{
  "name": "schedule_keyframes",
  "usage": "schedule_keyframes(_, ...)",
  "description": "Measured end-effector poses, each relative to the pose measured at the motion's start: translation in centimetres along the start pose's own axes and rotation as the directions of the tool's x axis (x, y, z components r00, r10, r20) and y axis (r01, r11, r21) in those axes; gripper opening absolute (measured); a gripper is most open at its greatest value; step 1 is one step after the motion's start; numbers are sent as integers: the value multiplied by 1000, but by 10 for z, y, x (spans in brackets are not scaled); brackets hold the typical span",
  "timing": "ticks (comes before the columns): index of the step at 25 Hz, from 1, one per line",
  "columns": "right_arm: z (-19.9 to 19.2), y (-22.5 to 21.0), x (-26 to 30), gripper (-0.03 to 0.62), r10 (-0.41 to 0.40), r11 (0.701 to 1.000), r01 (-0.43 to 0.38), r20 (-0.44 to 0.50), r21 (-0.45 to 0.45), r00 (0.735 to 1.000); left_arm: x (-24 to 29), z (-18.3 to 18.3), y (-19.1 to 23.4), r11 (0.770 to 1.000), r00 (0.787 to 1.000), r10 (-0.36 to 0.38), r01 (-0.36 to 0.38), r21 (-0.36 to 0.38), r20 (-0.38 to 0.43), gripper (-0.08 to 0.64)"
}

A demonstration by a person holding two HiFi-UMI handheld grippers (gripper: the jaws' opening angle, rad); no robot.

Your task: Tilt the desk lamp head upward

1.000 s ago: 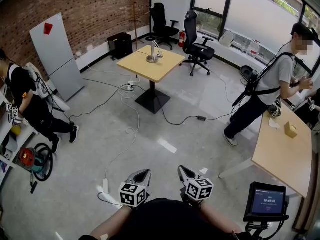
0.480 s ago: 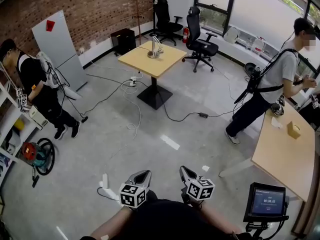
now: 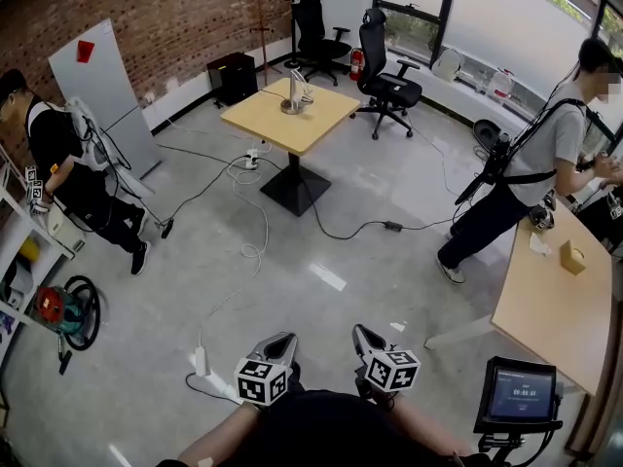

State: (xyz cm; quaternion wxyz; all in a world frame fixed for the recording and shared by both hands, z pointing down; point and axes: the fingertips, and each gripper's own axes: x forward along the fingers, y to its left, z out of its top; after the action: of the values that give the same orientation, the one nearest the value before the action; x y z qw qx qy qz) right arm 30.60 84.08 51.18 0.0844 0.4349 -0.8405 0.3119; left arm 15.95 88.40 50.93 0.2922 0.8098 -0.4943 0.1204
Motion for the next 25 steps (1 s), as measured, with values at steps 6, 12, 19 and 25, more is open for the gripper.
schedule_keyframes(6, 32, -7, 58, 6, -27, 1000, 27, -10, -12, 1000, 44, 44, 45, 999, 999, -47, 46, -8, -9, 8)
schedule_keyframes(12, 67, -3, 128, 6, -54, 998, 53, -23, -18, 998, 78, 90, 102, 997, 997, -78, 78, -10, -25, 8)
schedule_keyframes(19, 110, 16, 233, 6, -51, 993, 43, -63, -113, 997, 115, 140, 199, 997, 997, -56, 53, -59, -53, 8)
schedule_keyframes(25, 171, 53, 264, 6, 24, 938, -48, -74, -343, 997, 128, 200, 207, 994, 996, -77, 80, -75, 34, 8)
